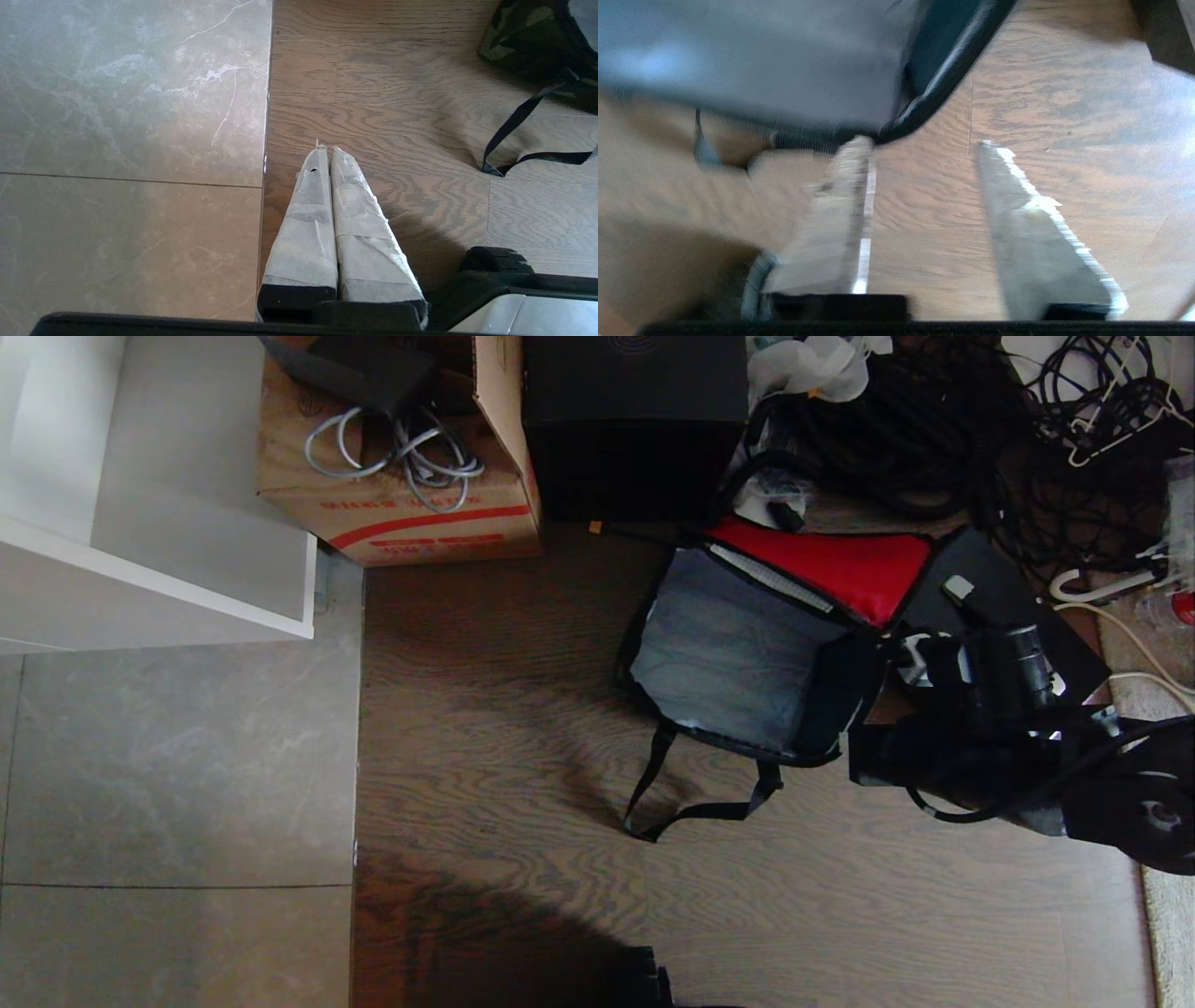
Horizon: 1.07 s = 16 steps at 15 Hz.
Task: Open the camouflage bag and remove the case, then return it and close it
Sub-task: Grip the handle again
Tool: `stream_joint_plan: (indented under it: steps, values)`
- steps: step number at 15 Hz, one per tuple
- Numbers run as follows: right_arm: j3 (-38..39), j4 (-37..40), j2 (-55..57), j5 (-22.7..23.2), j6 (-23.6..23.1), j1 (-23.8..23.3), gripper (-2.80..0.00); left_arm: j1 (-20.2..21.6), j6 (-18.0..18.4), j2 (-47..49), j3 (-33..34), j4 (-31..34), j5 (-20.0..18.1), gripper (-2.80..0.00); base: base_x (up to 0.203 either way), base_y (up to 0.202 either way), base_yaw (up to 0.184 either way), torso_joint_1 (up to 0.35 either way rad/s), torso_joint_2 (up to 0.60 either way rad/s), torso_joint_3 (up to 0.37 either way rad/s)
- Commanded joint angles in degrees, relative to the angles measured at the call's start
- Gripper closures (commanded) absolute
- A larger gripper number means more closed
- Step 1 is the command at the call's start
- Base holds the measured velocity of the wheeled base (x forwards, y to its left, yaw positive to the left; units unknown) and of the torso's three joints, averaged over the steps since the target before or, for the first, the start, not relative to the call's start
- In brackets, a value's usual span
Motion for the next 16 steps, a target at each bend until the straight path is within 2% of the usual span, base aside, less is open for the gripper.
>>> stream_joint_plan:
  steps: [1,3,8,10,13,16]
  values:
    - [-2.9,-0.1,1.0,-0.1,6.1,-1.8,-2.8,-0.1,-0.1,0.0,0.4,0.0,0.0,0.0,0.0,0.0,0.0,0.0,0.0,0.0]
    - [-6.5,0.1,3.4,0.0,12.2,-3.8,-2.8,0.0,-0.1,0.0,0.4,0.0,0.0,0.0,0.0,0.0,0.0,0.0,0.0,0.0]
    - [-15.7,0.1,10.6,-0.1,22.0,-9.3,-2.8,0.0,-0.1,0.0,0.4,0.0,0.0,0.0,0.0,0.0,0.0,0.0,0.0,0.0]
    - [-16.7,0.3,11.5,0.9,24.5,-11.4,-2.8,0.0,-0.1,0.0,0.4,0.0,0.0,0.0,0.0,0.0,0.0,0.0,0.0,0.0]
    - [-17.1,0.3,13.4,1.4,27.5,-11.7,-2.8,-0.1,-0.1,0.0,0.4,0.0,0.0,0.0,0.0,0.0,0.0,0.0,0.0,0.0]
    - [-19.5,0.2,15.3,1.7,28.3,-11.7,-2.8,0.0,-0.1,0.0,0.4,0.0,0.1,0.0,0.0,0.0,0.0,0.0,0.0,0.0]
